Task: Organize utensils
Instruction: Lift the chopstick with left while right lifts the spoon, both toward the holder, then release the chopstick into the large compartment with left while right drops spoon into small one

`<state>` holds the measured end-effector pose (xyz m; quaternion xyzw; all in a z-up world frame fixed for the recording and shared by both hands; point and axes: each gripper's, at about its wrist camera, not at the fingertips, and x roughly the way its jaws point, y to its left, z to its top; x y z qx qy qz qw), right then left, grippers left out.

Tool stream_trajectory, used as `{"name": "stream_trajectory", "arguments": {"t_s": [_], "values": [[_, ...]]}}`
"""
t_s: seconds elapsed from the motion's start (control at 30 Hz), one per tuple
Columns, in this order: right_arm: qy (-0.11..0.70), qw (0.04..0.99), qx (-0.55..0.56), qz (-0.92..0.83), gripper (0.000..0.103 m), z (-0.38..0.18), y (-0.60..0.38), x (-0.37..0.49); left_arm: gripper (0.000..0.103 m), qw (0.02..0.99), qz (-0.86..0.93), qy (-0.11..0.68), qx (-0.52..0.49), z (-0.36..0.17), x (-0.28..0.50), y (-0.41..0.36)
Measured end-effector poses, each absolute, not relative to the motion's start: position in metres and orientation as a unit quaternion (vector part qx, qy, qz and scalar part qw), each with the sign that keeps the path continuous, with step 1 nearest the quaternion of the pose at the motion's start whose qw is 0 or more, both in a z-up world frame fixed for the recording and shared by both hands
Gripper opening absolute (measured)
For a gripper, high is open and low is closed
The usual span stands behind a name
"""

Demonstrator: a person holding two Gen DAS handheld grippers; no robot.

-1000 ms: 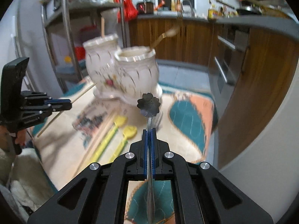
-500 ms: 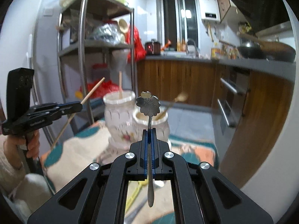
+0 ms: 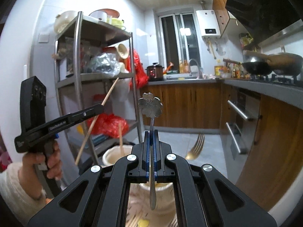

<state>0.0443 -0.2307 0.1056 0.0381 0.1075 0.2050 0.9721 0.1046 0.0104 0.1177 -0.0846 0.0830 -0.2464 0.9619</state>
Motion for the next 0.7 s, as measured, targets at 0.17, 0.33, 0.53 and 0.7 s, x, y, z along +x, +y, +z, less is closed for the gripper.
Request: {"name": "stream_trajectory", "arguments": {"t_s": [0.17,0.33,0.53,0.7], "values": [[0.09,0.974,0.066,0.198,0.004,0.11,-0.234,0.064,0.005,0.971,-0.22,0.058,-0.074,0.114,0.128,-0.007],[0.087,0.975,0.07,0.192,0.004,0.1,-0.231,0.077,0.005,0.98,-0.189,0.041,-0.052,0.099,0.14,-0.02],[0.108,0.974,0.067,0.186,0.004,0.072,-0.226,0.088,0.005,0.981,-0.183,0.05,-0.043,0.075,0.14,-0.02],[0.134,0.97,0.087,0.183,0.004,0.046,-0.224,0.095,0.005,0.979,-0.181,0.076,-0.05,0.055,0.129,-0.014]]}}
